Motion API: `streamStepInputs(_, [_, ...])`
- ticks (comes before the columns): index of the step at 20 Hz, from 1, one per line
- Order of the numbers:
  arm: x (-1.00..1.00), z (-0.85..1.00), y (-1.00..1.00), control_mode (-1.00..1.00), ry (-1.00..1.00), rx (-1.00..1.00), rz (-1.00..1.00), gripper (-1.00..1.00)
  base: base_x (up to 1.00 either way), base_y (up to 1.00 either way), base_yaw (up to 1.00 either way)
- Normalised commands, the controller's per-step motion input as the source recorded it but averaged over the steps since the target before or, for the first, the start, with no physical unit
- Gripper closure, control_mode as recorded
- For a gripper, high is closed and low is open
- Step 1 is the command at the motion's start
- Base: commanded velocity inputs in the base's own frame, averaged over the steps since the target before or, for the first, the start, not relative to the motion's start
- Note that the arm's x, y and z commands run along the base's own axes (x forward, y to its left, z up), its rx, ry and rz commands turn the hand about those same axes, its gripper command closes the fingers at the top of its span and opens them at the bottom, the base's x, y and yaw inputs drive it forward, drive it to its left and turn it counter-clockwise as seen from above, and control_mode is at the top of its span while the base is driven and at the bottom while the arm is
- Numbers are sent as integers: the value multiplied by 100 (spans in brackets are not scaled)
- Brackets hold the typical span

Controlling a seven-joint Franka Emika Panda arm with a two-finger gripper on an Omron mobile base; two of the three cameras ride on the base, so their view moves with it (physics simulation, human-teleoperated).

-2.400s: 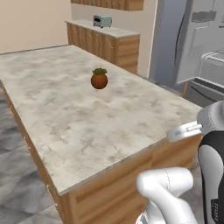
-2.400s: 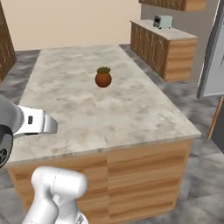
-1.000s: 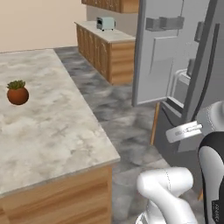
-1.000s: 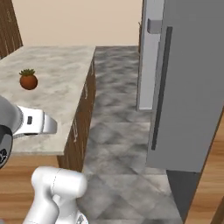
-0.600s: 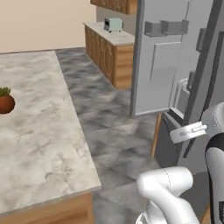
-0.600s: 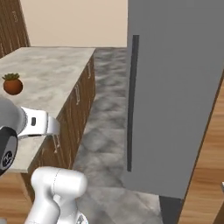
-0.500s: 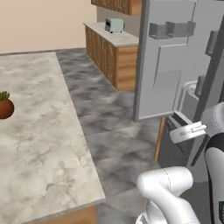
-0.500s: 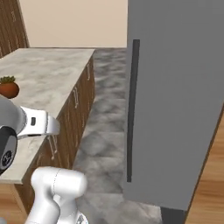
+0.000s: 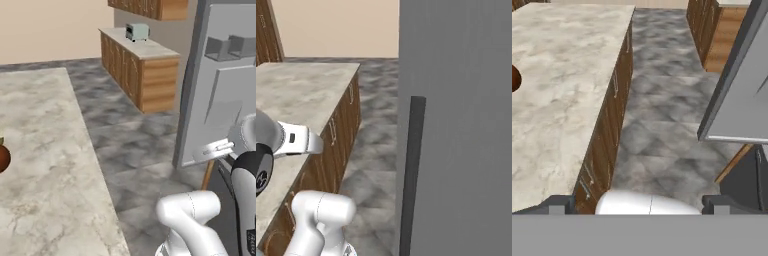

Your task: Retrieve the sausage and cheese from the fridge and place them on the cutting board on the counter.

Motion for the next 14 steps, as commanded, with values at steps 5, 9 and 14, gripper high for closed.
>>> streamStepInputs(5, [0,0,0,100,0,0,0,-100,15,-13,-17])
streamStepInputs(9, [0,0,0,100,0,0,0,-100,-43,-9,-80])
streamStepInputs(14, [0,0,0,100,0,0,0,-100,79,0,-57])
